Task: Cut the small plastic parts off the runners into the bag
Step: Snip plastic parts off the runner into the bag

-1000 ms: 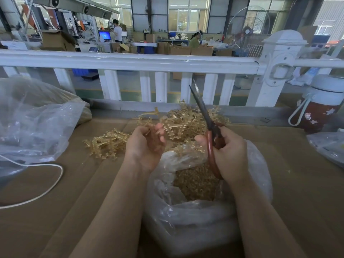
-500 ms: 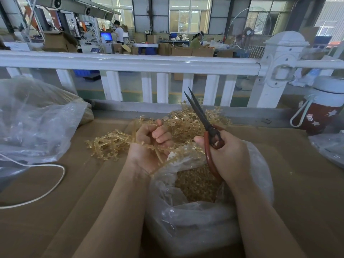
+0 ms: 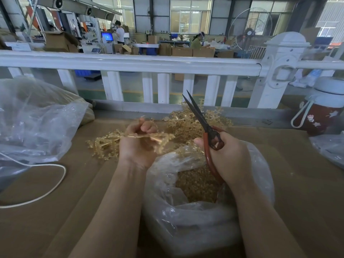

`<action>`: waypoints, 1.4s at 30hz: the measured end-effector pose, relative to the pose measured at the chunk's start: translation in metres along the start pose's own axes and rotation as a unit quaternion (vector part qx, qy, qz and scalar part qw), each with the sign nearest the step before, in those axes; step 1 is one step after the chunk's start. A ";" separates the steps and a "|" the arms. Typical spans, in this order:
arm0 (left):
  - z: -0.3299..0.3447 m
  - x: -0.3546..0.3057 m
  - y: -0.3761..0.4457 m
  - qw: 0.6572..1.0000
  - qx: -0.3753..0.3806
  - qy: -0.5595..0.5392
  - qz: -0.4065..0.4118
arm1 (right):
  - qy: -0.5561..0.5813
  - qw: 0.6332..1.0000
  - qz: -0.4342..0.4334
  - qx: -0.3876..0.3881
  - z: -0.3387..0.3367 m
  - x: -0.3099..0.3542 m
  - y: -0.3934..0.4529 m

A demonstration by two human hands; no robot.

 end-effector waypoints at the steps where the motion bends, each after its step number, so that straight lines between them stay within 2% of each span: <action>1: -0.001 -0.003 0.001 0.999 -0.033 0.003 0.019 | -0.001 1.000 0.001 0.000 0.000 0.001 0.000; 5: -0.010 -0.015 0.004 0.978 -0.188 -0.024 0.091 | -0.006 1.000 0.002 0.002 0.000 0.002 0.000; 8: -0.016 -0.020 0.004 0.966 -0.224 -0.071 0.112 | -0.014 1.000 0.002 0.008 0.000 0.001 0.000; 10: -0.018 -0.020 0.005 0.959 -0.245 -0.057 0.128 | -0.016 1.000 0.002 0.010 -0.001 0.001 0.000; 13: -0.025 -0.022 0.004 0.937 -0.322 0.053 0.120 | -0.020 1.000 0.002 0.011 -0.001 0.000 0.001; 16: -0.035 -0.024 0.008 0.893 -0.396 0.192 0.094 | -0.035 0.999 -0.006 0.015 0.000 0.001 0.000; 18: -0.036 -0.025 0.009 0.862 -0.418 0.269 0.099 | -0.049 0.999 -0.012 0.017 0.000 0.002 0.000; 20: -0.034 -0.023 0.009 0.822 -0.422 0.370 0.096 | -0.061 0.998 -0.013 0.021 0.000 0.002 0.000; 21: -0.034 -0.020 0.009 0.788 -0.432 0.430 0.089 | -0.066 0.997 -0.013 0.022 0.000 0.002 0.000; 24: -0.024 -0.014 0.004 0.650 -0.506 0.560 0.091 | -0.074 0.997 -0.015 0.023 0.000 0.002 0.001; 26: -0.016 -0.014 0.001 0.594 -0.524 0.594 0.136 | -0.077 0.997 -0.020 0.022 0.001 0.001 0.001; 29: -0.011 -0.010 -0.004 0.504 -0.453 0.671 0.301 | -0.073 0.997 -0.021 0.020 0.001 0.000 0.000; 31: -0.005 -0.004 -0.006 0.428 -0.330 0.750 0.382 | -0.075 0.997 -0.025 0.016 0.001 0.000 -0.001; 32: -0.001 0.000 -0.006 0.404 -0.255 0.789 0.386 | -0.078 0.997 -0.027 0.014 0.001 0.000 -0.001; 33: 0.002 0.004 -0.005 0.400 -0.179 0.823 0.361 | -0.080 0.996 -0.027 0.013 0.001 0.001 -0.002; 35: 0.004 0.011 -0.003 0.413 -0.046 0.874 0.253 | -0.081 0.996 -0.024 0.011 0.001 0.001 -0.001; 36: 0.002 0.014 -0.001 0.409 0.003 0.890 0.200 | -0.080 0.997 -0.023 0.010 0.002 0.000 -0.001; 39: -0.007 0.020 0.000 0.370 0.064 0.921 0.102 | -0.084 0.996 -0.016 0.009 0.002 -0.001 0.000; 42: -0.010 0.024 0.003 0.312 0.066 0.946 0.057 | -0.080 0.997 -0.014 0.011 0.003 0.000 0.000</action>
Point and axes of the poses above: each hand's wrist, its own y-axis towards the middle knuckle, its own z-axis out of the palm, x = y × z, the point moved 1 cm from there along y, towards the middle knuckle, and after that the axes turned 9 degrees about y, right-handed, at the moved point
